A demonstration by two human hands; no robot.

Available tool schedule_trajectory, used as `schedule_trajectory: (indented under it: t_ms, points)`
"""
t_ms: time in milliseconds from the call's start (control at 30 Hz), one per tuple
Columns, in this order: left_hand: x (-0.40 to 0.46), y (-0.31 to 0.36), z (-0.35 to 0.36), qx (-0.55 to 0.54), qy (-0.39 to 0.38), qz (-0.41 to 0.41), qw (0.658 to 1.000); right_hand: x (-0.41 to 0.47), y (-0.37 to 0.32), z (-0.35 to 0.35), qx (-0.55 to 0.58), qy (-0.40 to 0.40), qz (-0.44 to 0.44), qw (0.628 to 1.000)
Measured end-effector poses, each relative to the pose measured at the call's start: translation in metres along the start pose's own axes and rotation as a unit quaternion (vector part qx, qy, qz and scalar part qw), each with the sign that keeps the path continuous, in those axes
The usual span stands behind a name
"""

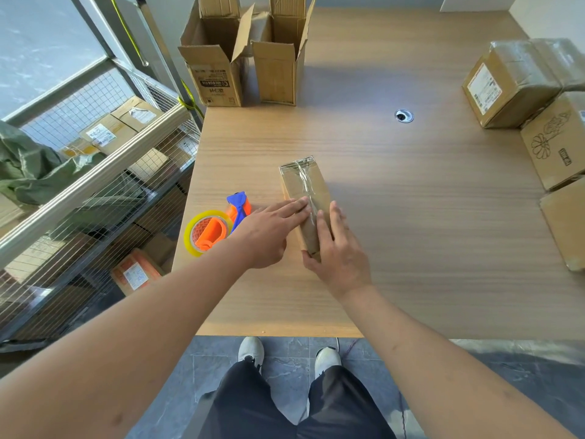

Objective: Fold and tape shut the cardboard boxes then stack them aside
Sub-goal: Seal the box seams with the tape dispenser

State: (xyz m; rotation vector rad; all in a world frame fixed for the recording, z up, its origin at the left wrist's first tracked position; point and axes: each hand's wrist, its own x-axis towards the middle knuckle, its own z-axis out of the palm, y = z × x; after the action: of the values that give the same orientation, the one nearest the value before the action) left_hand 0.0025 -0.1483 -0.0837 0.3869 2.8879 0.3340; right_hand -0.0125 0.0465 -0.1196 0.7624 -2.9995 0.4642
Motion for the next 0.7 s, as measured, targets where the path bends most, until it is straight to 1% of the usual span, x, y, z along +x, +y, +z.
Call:
schedule_trajectory:
  t_ms: [100,167,267,400,500,633,700]
  points:
    - [-0.006,-0.003,0.000,0.000,0.020,-0.025,0.999,0.003,0.000,0.000,-0.021,0.007,-0.020,1.000]
    - [-0.010,-0.006,-0.001,0.001,0.026,-0.050,0.998,0.004,0.001,-0.003,-0.021,0.007,-0.018,1.000]
    - [-0.012,-0.009,-0.002,-0.008,0.024,-0.079,0.997,0.005,-0.001,-0.009,-0.045,-0.031,0.000,0.999]
    - [-0.011,-0.015,-0.008,-0.016,0.021,-0.107,0.994,0.008,-0.003,-0.007,-0.065,-0.029,0.001,0.997]
    - [-0.010,-0.020,-0.010,-0.015,0.018,-0.118,0.993,0.011,-0.005,-0.004,-0.049,-0.033,0.005,0.998]
    - [-0.009,-0.027,-0.011,-0.017,-0.003,-0.132,0.991,0.016,-0.005,-0.020,0.007,-0.112,0.015,0.994]
    - [-0.007,-0.027,-0.014,-0.018,-0.015,-0.141,0.990,0.020,-0.005,-0.031,0.012,-0.128,0.011,0.992]
